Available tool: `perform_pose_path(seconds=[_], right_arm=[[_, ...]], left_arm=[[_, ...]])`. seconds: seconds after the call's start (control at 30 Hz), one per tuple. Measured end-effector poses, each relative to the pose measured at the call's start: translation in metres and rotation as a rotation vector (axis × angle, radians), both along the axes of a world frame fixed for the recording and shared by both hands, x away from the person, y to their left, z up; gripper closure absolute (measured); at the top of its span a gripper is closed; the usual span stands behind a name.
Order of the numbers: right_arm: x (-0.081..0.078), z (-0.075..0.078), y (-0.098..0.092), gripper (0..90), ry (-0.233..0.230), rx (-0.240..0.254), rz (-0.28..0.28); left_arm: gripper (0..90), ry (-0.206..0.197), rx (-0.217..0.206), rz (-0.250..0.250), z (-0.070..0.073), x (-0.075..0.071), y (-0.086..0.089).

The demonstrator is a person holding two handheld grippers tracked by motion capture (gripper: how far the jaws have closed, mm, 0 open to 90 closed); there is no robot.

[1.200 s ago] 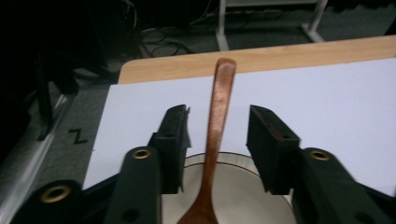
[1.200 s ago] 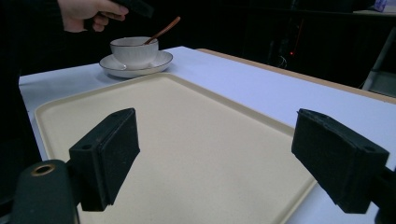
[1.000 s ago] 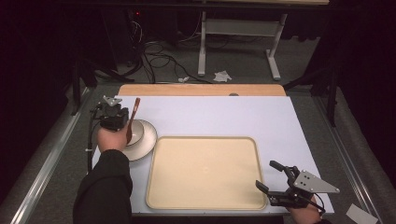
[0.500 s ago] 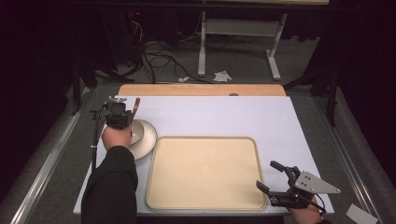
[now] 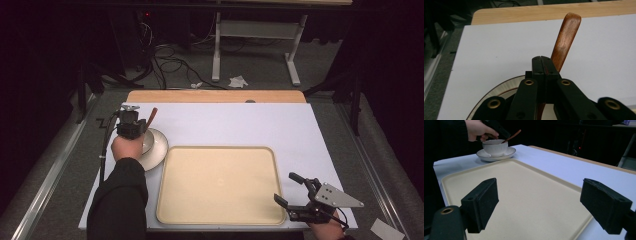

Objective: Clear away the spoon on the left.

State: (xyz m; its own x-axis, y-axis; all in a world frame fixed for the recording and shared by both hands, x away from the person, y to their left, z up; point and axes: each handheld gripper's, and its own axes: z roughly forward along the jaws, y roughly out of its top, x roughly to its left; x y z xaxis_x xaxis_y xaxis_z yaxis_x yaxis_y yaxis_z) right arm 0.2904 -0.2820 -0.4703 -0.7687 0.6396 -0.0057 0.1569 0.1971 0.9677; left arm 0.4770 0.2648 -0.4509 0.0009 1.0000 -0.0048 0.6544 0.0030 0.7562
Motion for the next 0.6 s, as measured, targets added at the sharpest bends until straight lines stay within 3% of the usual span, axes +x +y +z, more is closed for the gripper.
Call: perform_pose_path(seconds=[0.2,0.6], right_arm=[[0.000,0.000,-0.001,16.2,0.000,0.000,0.000],[0.000,0.000,0.001,16.2,-0.002,-0.004,0.005]], left_arm=[[90.0,0.000,-0.009,-0.014,0.001,0.000,-0.002],[90.0,-0.001,-0.060,-0.107,0.001,-0.003,-0.013]])
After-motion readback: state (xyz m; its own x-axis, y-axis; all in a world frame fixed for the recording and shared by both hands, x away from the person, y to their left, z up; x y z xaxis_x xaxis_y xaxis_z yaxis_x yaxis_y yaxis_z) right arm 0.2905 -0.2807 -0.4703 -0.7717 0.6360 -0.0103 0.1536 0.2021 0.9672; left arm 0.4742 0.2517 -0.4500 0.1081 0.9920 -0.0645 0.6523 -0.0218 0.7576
